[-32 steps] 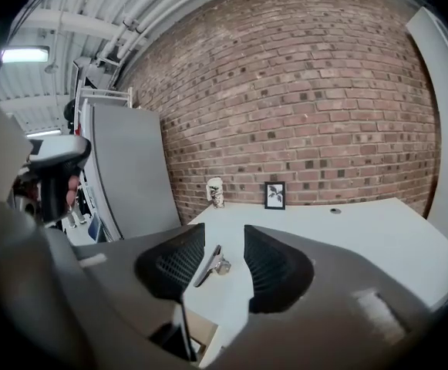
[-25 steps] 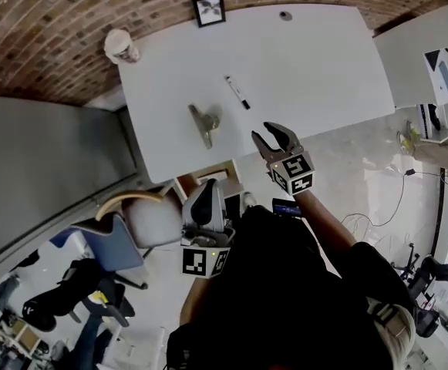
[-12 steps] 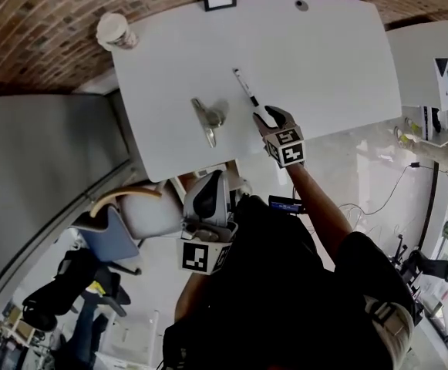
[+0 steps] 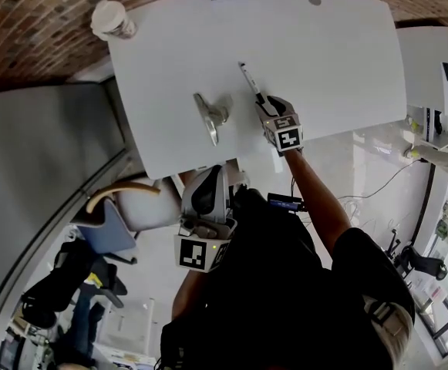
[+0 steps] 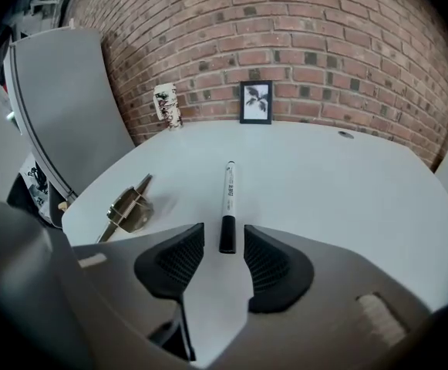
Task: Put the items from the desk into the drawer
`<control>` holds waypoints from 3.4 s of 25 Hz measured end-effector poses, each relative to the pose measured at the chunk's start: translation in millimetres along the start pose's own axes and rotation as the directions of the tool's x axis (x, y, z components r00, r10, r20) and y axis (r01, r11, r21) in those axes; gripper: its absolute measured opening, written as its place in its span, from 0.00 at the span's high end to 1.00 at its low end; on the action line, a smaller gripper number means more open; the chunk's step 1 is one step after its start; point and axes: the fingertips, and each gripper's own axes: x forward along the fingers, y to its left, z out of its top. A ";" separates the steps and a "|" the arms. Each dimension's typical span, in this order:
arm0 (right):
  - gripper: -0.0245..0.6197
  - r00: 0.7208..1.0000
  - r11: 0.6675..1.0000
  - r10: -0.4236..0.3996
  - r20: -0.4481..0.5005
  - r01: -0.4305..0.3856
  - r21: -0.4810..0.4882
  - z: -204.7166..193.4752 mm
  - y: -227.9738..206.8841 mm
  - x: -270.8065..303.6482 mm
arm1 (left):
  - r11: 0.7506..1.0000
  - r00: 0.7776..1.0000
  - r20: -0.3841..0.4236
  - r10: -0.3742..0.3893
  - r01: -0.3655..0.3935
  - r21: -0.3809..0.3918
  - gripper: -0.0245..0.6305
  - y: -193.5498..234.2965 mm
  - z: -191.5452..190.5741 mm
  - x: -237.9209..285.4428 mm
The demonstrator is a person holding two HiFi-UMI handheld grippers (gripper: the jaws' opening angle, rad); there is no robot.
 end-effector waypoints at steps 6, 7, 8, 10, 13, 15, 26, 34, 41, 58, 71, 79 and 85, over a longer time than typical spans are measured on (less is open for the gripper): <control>0.70 0.999 1.000 -0.010 -0.045 0.010 -0.001 -12.4 -2.6 14.9 | 1.000 1.000 0.003 0.012 -0.011 -0.013 0.95 4.6 0.7 2.9; 0.70 0.999 1.000 -0.011 -0.041 0.011 0.000 -13.3 -2.5 15.1 | 1.000 1.000 0.003 0.013 -0.013 -0.013 0.95 4.6 0.5 2.6; 0.70 0.999 1.000 -0.014 -0.036 0.014 -0.004 -12.9 -3.0 15.0 | 1.000 1.000 0.002 0.016 -0.016 -0.013 0.95 4.8 0.0 2.2; 0.71 1.000 1.000 -0.022 -0.022 0.021 -0.019 -10.6 -4.2 15.3 | 1.000 1.000 0.000 0.022 -0.022 -0.015 0.95 5.2 -1.4 1.1; 0.74 1.000 0.999 -0.029 -0.009 0.029 -0.035 -9.4 -2.9 16.0 | 1.000 1.000 0.013 0.022 -0.022 -0.018 0.95 1.9 -0.9 -1.0; 0.79 0.999 0.998 -0.034 -0.008 0.033 -0.044 -10.2 -1.9 16.1 | 1.000 1.000 0.022 0.017 -0.016 -0.016 0.95 -2.9 -0.5 -4.0; 0.85 0.999 0.999 -0.035 -0.026 0.035 0.010 -16.2 -8.0 11.6 | 0.999 0.998 0.054 0.033 -0.034 0.016 0.94 -22.2 6.8 -33.5; 0.85 0.999 0.998 -0.016 0.033 0.014 0.065 -32.6 8.4 -26.2 | 0.997 0.994 0.107 0.024 -0.031 0.068 0.94 -48.9 15.9 -68.1; 0.85 0.991 0.998 0.012 0.135 -0.019 0.057 -36.1 29.6 -88.9 | 0.994 0.987 0.158 0.003 -0.021 0.107 0.95 -90.3 17.2 -108.6; 0.85 0.964 0.995 0.093 0.251 -0.099 0.009 -103.0 88.8 -205.6 | 0.983 0.979 0.198 0.042 -0.075 0.165 0.95 -161.1 -11.6 -219.8; 0.85 0.979 0.993 0.120 0.167 -0.114 -0.044 -130.0 149.3 -205.1 | 0.991 0.987 0.157 0.016 -0.036 0.129 0.95 -110.5 -6.9 -234.6; 0.85 0.988 0.988 0.146 0.055 -0.143 -0.064 -165.2 201.6 -174.7 | 0.994 0.994 0.112 -0.005 -0.008 0.113 0.95 -55.4 -5.2 -244.8; 0.85 0.988 0.987 0.153 -0.034 -0.154 -0.039 -198.5 216.1 -137.6 | 0.994 0.995 0.099 -0.022 0.010 0.112 0.95 -30.9 -16.3 -239.1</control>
